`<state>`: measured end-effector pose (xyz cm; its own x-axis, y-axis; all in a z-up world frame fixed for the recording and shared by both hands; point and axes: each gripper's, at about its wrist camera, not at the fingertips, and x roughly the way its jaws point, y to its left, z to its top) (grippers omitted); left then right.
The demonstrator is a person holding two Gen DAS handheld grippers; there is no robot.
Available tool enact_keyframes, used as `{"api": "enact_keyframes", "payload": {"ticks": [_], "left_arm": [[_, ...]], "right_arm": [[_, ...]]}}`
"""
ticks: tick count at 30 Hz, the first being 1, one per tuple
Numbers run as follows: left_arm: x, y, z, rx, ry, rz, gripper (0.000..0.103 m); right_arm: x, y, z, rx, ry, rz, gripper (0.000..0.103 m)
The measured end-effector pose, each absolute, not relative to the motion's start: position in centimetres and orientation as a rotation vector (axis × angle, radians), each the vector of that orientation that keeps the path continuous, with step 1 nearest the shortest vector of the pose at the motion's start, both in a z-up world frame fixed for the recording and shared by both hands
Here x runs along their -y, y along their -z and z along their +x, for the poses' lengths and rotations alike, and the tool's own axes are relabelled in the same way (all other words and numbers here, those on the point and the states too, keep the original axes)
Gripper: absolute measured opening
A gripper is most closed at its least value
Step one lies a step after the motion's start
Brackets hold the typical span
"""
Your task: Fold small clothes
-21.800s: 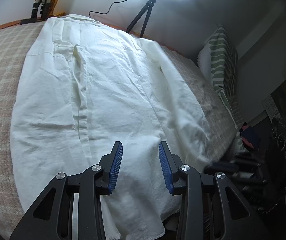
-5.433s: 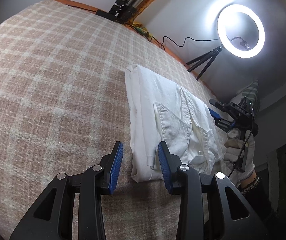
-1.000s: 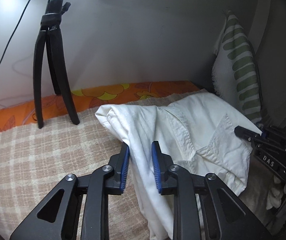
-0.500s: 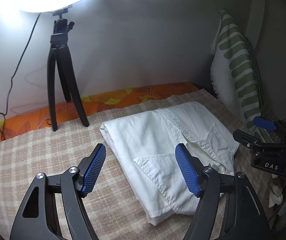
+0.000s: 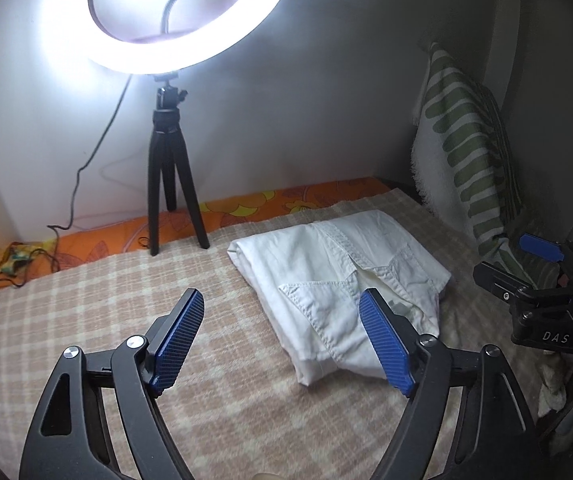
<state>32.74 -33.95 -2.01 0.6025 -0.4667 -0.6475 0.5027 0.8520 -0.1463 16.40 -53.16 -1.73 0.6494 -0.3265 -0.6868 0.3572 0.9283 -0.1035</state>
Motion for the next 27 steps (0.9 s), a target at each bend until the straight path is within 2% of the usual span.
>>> {"api": "enact_keyframes", "payload": {"ticks": [20, 27], "left_arm": [[26.2, -2.3, 21.4, -0.648, 0.554, 0.064, 0.082], [23.6, -2.2, 18.0, -0.644, 0.535, 0.036, 0.086]], "right_arm": [[44.9, -1.7, 6.9, -0.698, 0.351, 0.109, 0.103], [42.4, -1.6, 4.3, -0.668, 0.351, 0.142, 0.103]]}}
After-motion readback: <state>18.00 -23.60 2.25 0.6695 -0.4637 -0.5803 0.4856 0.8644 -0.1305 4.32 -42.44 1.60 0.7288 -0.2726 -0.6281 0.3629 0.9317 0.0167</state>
